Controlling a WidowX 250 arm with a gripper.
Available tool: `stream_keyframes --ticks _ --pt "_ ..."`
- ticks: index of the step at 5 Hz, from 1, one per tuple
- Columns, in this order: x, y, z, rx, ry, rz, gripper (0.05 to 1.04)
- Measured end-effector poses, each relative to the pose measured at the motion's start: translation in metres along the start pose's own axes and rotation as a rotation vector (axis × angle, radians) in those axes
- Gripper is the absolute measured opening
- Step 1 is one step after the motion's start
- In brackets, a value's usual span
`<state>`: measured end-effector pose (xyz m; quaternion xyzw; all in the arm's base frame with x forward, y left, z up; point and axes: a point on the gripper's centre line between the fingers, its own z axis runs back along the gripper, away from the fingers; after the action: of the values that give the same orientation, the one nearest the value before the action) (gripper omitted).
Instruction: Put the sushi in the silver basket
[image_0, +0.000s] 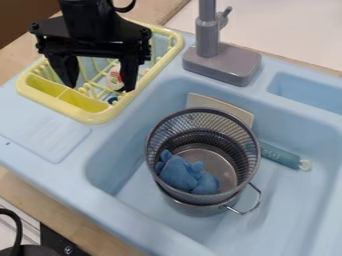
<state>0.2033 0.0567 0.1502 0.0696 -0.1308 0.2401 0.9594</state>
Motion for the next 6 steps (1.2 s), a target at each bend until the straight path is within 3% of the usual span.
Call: stream_keyframes --ticks 1,2,4,6 --pt "-0.003 0.000 -0.004 0.000 0.017 0.000 0.999" --pt "0.014 0.006 -0.013 -0.003 0.057 0.065 0.999" --pt "0.051 0.019 -0.014 -0.028 0.019 0.148 0.999" --pt "0.074 0.018 -0.046 0.015 0.019 0.143 0.999"
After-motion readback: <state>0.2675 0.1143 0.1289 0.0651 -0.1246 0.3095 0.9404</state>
